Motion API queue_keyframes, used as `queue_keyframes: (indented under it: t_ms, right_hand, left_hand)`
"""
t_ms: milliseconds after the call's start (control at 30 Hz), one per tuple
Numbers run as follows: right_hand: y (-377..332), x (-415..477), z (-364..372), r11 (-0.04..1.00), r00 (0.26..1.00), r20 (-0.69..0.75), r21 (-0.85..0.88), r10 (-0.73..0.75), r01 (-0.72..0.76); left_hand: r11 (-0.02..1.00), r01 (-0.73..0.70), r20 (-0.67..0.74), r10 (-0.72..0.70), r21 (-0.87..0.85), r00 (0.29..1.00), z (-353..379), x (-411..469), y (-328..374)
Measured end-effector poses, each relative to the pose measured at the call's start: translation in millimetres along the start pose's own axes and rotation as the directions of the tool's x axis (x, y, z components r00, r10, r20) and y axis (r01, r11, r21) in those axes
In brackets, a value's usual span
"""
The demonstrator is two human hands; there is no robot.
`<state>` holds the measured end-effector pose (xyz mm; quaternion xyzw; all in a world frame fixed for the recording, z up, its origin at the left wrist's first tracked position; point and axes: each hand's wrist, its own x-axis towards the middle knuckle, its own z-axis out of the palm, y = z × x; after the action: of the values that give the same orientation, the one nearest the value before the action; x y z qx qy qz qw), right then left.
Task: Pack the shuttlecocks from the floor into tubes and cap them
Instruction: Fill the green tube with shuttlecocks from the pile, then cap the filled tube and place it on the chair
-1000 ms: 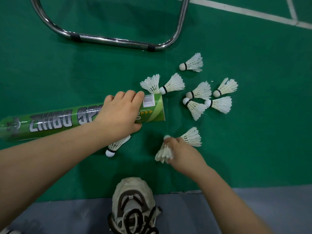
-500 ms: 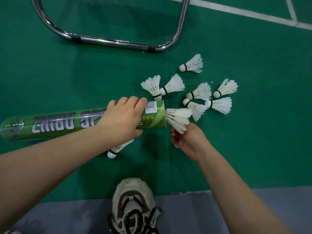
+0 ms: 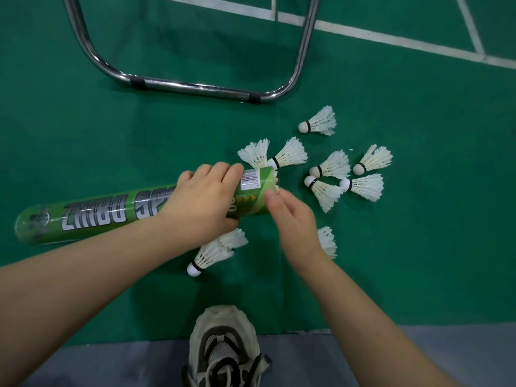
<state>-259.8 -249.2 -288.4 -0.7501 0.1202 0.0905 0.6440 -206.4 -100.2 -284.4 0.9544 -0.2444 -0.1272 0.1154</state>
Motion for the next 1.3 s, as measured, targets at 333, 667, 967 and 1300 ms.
queue_keyframes:
  t_ms: [333,667,967,1300]
  right_hand:
    - [-88,32,6,0.839,0.927,-0.075,-0.457,-0.366,0.295]
    - [-215,46,32,0.347,0.777,0.242,-0.79,-0.582,0.506]
    - [-264,42,61,0.025,0.718,0.495,-0.815,-0.488,0.579]
    - [-257,37,75,0.029,0.719,0.463,-0.831,-0.518,0.556]
  left_hand:
    - [0.96,0.017,-0.319,-0.109,-0.278,0.942,-56,20,-4]
    - [0.757,-0.116,-0.537,-0.337,-0.643,0.774,-130,18,-15]
    - [0.623,-0.137,-0.513,-0.478,-0.77,0.713,-137,16,-29]
    - [0.576,-0.169,-0.495,-0.473,-0.8,0.729,-131,6,-36]
